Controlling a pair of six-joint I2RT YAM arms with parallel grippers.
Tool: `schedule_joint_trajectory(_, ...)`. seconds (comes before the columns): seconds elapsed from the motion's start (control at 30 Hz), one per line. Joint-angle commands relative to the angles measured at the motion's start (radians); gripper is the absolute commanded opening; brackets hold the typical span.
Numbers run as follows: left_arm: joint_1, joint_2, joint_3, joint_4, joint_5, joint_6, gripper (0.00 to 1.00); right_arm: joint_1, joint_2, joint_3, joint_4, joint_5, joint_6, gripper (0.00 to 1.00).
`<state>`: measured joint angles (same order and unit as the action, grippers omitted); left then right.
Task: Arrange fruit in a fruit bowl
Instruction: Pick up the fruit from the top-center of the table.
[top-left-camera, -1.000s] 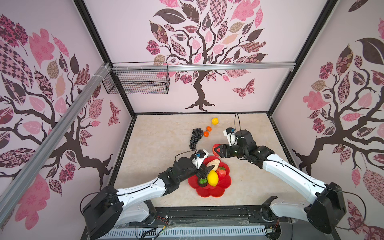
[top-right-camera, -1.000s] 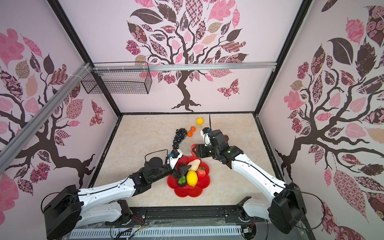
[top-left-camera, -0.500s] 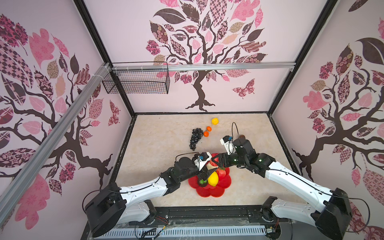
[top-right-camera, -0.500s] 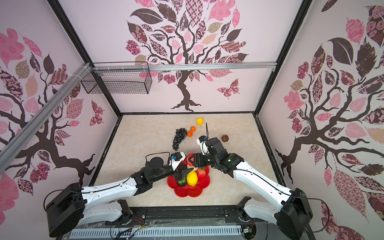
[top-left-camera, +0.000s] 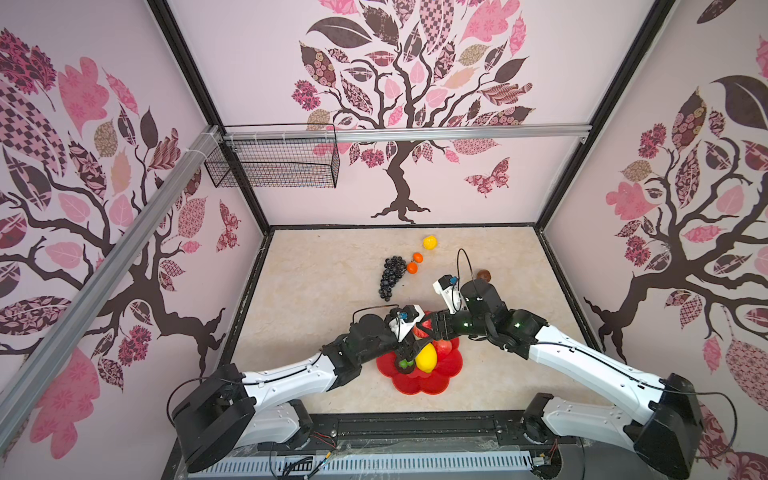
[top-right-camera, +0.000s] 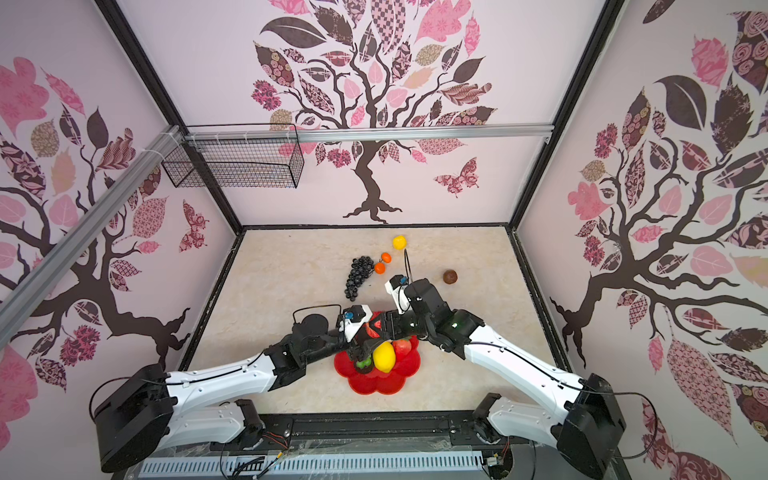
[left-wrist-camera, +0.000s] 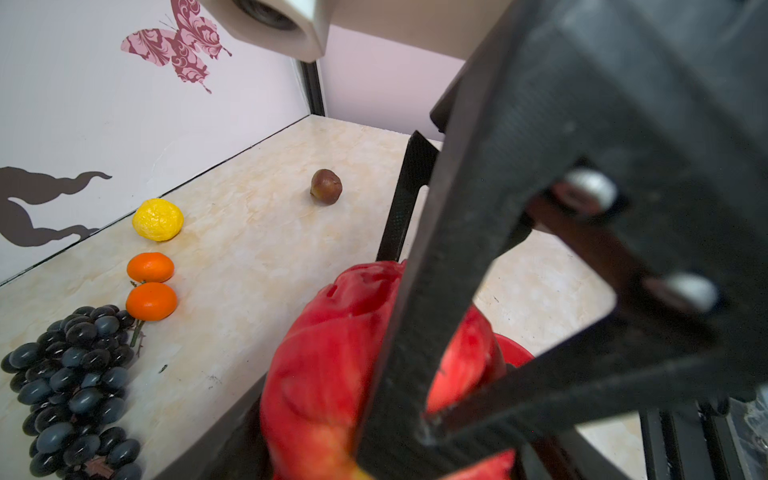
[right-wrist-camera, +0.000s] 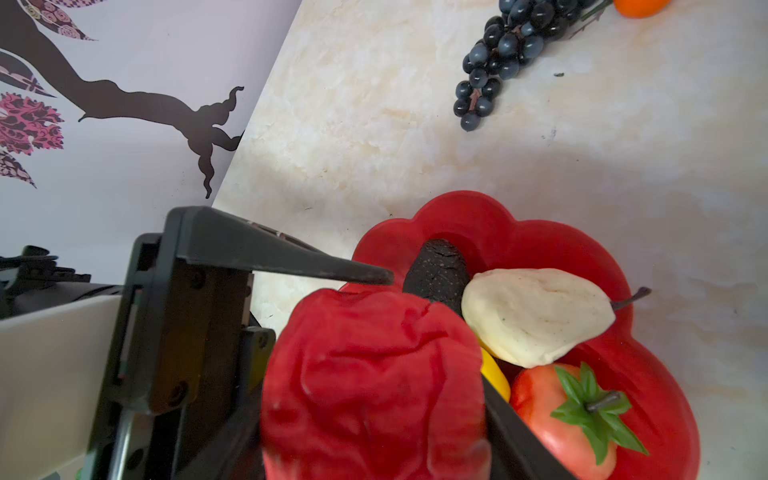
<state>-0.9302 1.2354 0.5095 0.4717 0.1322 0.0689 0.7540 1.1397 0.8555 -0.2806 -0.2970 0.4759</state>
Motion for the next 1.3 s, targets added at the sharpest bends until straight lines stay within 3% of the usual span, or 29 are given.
schedule_joint_trajectory(0.0, -0.002, 0.007, 0.027, 0.024, -0.014, 0.001, 0.75, 0.011, 0.007, 0.005, 0.026, -0.017, 0.012, 0.65)
schedule_joint_trajectory(0.33, -0.002, 0.003, 0.009, 0.067, -0.016, -0.039, 0.53, 0.015, 0.02, -0.003, 0.034, 0.019, 0.006, 0.71)
schedule_joint_trajectory(0.4, -0.002, 0.001, 0.004, 0.076, -0.018, -0.052, 0.52, 0.016, 0.02, -0.003, 0.037, 0.024, 0.007, 0.79)
schedule_joint_trajectory(0.47, -0.001, -0.004, 0.0, 0.078, -0.034, -0.074, 0.53, 0.013, 0.013, -0.004, 0.042, 0.001, 0.006, 0.96)
schedule_joint_trajectory(0.53, 0.007, -0.016, -0.008, 0.077, -0.037, -0.11, 0.53, 0.002, 0.009, 0.026, -0.006, 0.013, -0.006, 1.0)
schedule_joint_trajectory(0.73, 0.152, -0.089, -0.074, 0.115, 0.066, -0.393, 0.52, -0.187, -0.106, -0.013, 0.046, -0.086, -0.011, 0.98)
schedule_joint_trajectory(1.0, 0.314, -0.183, -0.136, 0.111, 0.25, -0.759, 0.53, -0.191, -0.184, -0.132, 0.213, -0.108, -0.098, 0.88)
schedule_joint_trajectory(1.17, 0.328, -0.182, -0.146, 0.145, 0.372, -0.893, 0.53, -0.18, -0.152, -0.211, 0.376, -0.209, -0.029, 0.76)
schedule_joint_trajectory(1.27, 0.33, -0.17, -0.155, 0.193, 0.434, -0.947, 0.53, -0.13, -0.145, -0.226, 0.411, -0.197, -0.059, 0.72)
